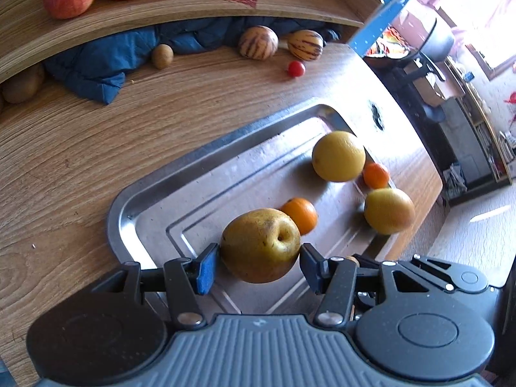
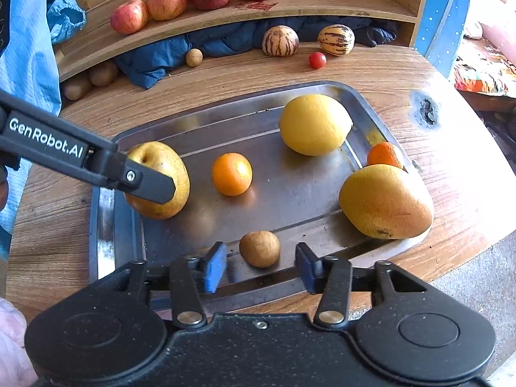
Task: Organize fruits
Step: 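Open both tools to drop the pear and kiwi onto the steel tray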
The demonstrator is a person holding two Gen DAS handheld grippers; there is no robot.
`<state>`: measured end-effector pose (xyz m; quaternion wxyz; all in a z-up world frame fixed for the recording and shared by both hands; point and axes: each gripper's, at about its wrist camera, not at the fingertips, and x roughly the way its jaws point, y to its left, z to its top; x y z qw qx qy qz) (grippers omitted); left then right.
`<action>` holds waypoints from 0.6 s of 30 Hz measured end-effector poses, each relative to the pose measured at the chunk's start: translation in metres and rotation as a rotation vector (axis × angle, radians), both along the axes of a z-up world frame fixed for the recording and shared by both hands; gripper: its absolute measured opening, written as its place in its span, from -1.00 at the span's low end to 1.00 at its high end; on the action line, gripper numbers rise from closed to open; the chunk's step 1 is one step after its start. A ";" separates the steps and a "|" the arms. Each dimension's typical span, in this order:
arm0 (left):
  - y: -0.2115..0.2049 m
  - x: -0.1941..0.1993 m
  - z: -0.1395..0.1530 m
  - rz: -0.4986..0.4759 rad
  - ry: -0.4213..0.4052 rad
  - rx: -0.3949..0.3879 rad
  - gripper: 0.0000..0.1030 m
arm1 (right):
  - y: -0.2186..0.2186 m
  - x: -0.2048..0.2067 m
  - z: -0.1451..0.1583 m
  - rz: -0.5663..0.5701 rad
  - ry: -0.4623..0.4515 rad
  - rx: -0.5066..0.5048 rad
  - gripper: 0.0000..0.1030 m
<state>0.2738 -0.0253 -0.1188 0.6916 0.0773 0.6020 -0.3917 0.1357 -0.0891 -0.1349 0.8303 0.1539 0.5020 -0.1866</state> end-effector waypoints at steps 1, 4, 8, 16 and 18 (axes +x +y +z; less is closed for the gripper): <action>0.000 -0.001 0.000 -0.008 0.001 0.004 0.14 | 0.001 0.000 0.001 0.000 -0.001 0.000 0.14; 0.000 -0.004 0.001 -0.028 0.006 0.013 0.14 | 0.003 -0.002 0.006 0.004 -0.007 -0.005 0.39; 0.002 -0.005 0.000 -0.066 0.038 0.032 0.24 | 0.007 -0.003 0.012 0.023 0.002 -0.008 0.58; 0.017 -0.008 0.004 -0.141 0.051 0.070 0.57 | 0.021 -0.002 0.015 0.095 0.070 0.027 0.79; 0.022 -0.008 0.007 -0.158 0.045 0.072 0.64 | 0.025 0.001 0.017 0.117 0.085 0.028 0.83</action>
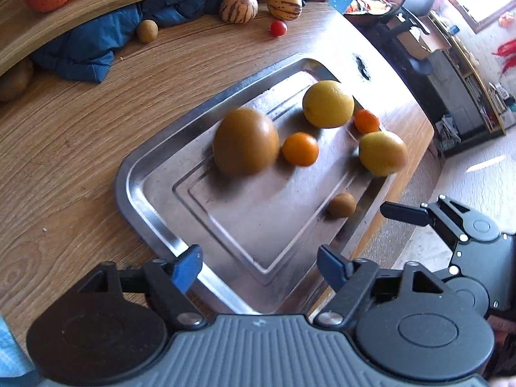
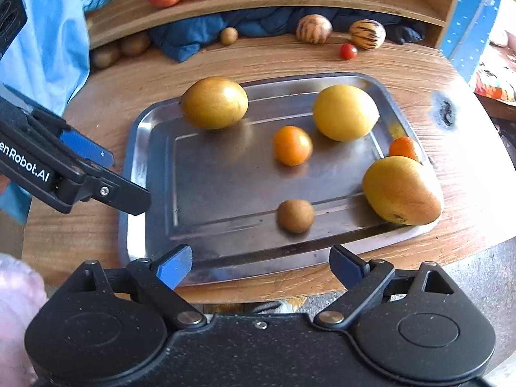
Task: Organize fruits
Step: 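Open both tools to drop the pear and kiwi onto the steel tray, then withdraw both open tools from the tray toward the fruit row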
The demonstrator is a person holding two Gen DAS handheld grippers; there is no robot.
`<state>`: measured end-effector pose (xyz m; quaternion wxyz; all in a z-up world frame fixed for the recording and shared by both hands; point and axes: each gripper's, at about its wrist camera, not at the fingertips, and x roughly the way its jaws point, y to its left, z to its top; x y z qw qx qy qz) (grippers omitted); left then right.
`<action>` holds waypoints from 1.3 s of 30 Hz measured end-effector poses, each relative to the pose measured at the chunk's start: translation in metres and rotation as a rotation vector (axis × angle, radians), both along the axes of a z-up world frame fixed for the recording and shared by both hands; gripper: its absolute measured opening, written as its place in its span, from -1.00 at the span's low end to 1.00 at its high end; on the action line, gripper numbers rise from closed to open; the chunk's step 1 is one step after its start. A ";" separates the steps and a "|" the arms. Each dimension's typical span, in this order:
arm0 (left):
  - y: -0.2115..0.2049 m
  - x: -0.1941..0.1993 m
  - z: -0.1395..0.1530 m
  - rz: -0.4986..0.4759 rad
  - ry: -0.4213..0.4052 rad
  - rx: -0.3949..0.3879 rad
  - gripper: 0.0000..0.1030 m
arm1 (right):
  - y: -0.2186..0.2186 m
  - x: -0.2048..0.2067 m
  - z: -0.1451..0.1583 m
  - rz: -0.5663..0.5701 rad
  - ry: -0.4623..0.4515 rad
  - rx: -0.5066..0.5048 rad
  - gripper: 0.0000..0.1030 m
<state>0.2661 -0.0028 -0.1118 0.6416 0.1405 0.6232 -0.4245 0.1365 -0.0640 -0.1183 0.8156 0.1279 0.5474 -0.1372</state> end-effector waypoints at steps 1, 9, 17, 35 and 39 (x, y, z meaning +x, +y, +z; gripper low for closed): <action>0.003 0.000 0.001 -0.007 -0.006 0.007 0.68 | 0.002 0.002 0.001 0.014 0.008 -0.002 0.85; 0.024 0.006 0.002 -0.026 -0.058 0.097 0.87 | 0.009 0.015 0.003 0.101 0.049 -0.022 0.91; 0.047 0.021 -0.003 0.023 -0.084 0.170 0.93 | 0.003 0.032 0.007 0.162 0.056 -0.046 0.97; 0.041 0.076 0.005 0.311 -0.137 0.038 0.98 | -0.059 0.076 0.025 0.167 -0.076 -0.022 0.98; 0.033 0.083 0.010 0.374 -0.241 -0.032 0.99 | -0.076 0.084 0.028 0.112 -0.149 -0.032 0.98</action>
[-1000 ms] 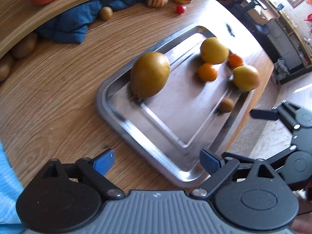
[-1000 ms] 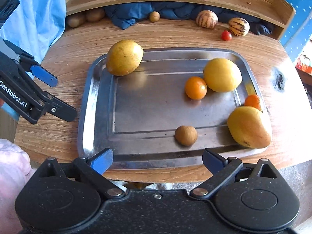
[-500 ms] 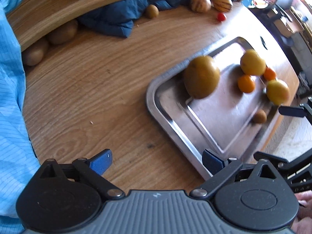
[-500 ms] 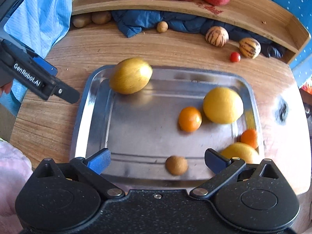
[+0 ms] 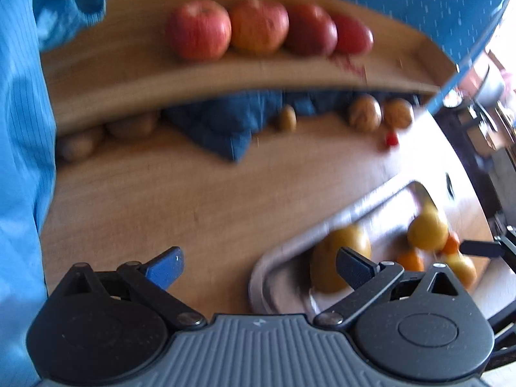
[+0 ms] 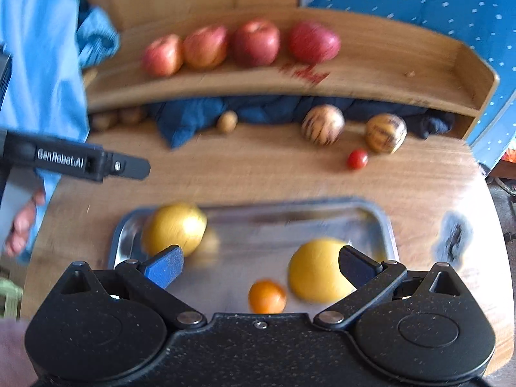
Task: Organize fruits
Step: 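Withdraw both open tools from the tray toward the fruit row, then grasp a small brown kiwi with the left tool while the right tool grasps a striped pepino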
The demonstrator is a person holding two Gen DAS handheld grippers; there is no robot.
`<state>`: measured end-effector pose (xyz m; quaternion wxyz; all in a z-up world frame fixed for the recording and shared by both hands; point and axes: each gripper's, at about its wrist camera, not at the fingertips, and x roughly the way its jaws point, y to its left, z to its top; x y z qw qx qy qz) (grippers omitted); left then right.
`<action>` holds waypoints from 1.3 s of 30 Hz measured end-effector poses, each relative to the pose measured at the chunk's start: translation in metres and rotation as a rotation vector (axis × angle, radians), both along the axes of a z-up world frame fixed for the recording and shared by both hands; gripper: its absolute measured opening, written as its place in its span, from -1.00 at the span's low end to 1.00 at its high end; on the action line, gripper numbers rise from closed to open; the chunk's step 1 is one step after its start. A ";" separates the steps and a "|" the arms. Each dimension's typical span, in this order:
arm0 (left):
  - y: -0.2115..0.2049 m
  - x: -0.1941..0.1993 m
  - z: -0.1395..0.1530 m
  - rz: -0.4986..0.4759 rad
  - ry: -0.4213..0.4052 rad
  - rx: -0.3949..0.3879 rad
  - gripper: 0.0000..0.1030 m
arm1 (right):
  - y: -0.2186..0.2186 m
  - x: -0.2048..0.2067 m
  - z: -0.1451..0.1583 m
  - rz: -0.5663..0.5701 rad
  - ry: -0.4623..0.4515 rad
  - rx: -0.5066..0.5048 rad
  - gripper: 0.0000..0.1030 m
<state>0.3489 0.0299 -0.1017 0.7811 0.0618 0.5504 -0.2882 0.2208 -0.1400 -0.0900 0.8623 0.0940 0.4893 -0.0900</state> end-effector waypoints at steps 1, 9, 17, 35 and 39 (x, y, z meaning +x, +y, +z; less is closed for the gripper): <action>-0.004 0.001 0.002 0.004 -0.031 -0.007 0.99 | -0.005 0.002 0.000 -0.011 -0.013 0.002 0.98; -0.035 0.018 0.000 0.034 -0.090 -0.082 0.99 | -0.036 0.014 -0.014 -0.063 -0.016 0.018 0.98; -0.064 0.032 -0.014 0.052 -0.127 -0.080 0.99 | -0.071 0.033 -0.017 -0.069 -0.060 -0.010 0.98; -0.126 0.038 -0.037 -0.064 -0.234 -0.002 0.99 | -0.109 0.097 -0.026 0.050 -0.090 0.062 0.91; -0.133 0.041 -0.042 -0.062 -0.229 0.004 0.99 | -0.111 0.108 -0.033 0.028 -0.081 0.076 0.87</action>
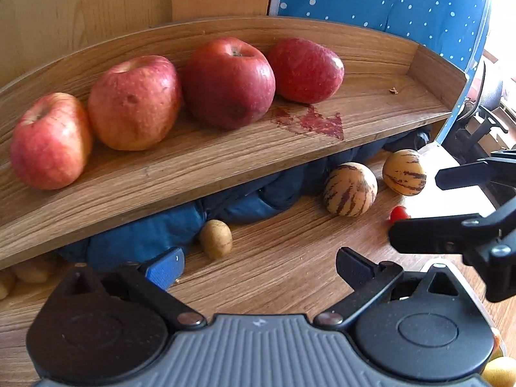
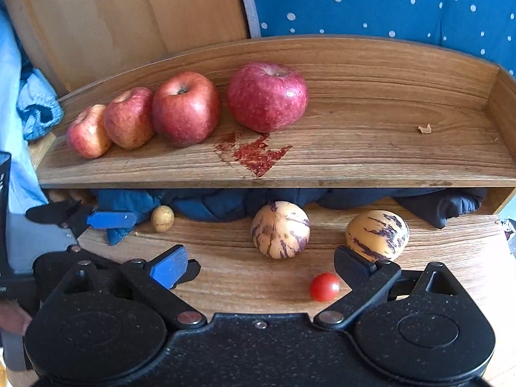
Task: Organize fruits
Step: 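Grasp a small brown kiwi with the left tool while the right tool grasps a striped pepino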
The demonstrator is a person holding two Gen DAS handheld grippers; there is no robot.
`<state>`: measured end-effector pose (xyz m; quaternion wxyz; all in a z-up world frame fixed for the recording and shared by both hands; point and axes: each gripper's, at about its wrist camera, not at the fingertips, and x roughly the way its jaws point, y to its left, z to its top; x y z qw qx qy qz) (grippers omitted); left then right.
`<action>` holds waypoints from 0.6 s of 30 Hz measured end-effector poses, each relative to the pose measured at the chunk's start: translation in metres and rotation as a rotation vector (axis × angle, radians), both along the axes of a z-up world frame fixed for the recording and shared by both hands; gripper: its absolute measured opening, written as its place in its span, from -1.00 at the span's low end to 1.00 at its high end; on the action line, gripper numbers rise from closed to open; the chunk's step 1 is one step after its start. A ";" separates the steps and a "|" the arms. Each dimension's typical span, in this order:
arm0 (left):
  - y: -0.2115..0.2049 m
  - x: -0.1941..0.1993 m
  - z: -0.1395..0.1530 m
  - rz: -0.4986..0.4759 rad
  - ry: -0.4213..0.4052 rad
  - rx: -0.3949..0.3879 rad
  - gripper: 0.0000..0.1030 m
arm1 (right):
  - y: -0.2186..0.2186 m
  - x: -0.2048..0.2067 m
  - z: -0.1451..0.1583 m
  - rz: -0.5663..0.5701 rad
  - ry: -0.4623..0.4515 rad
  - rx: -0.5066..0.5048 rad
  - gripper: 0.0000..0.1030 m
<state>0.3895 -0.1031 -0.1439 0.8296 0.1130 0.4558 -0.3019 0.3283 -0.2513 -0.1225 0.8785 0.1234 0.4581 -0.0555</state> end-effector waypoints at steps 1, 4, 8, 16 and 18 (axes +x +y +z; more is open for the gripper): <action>-0.002 0.001 -0.002 0.006 0.003 0.006 0.99 | -0.001 0.003 -0.002 -0.008 0.004 0.003 0.85; -0.003 0.005 -0.005 0.028 0.011 0.013 0.98 | -0.004 0.011 -0.010 -0.024 0.030 -0.002 0.75; -0.003 0.009 -0.008 0.048 0.020 0.015 0.94 | -0.005 0.019 -0.016 -0.032 0.042 -0.032 0.57; -0.006 0.015 -0.012 0.065 0.019 0.034 0.74 | -0.001 0.032 -0.029 -0.035 0.070 -0.060 0.33; -0.006 0.016 -0.013 0.074 0.017 0.035 0.65 | 0.000 0.034 -0.031 -0.035 0.072 -0.063 0.29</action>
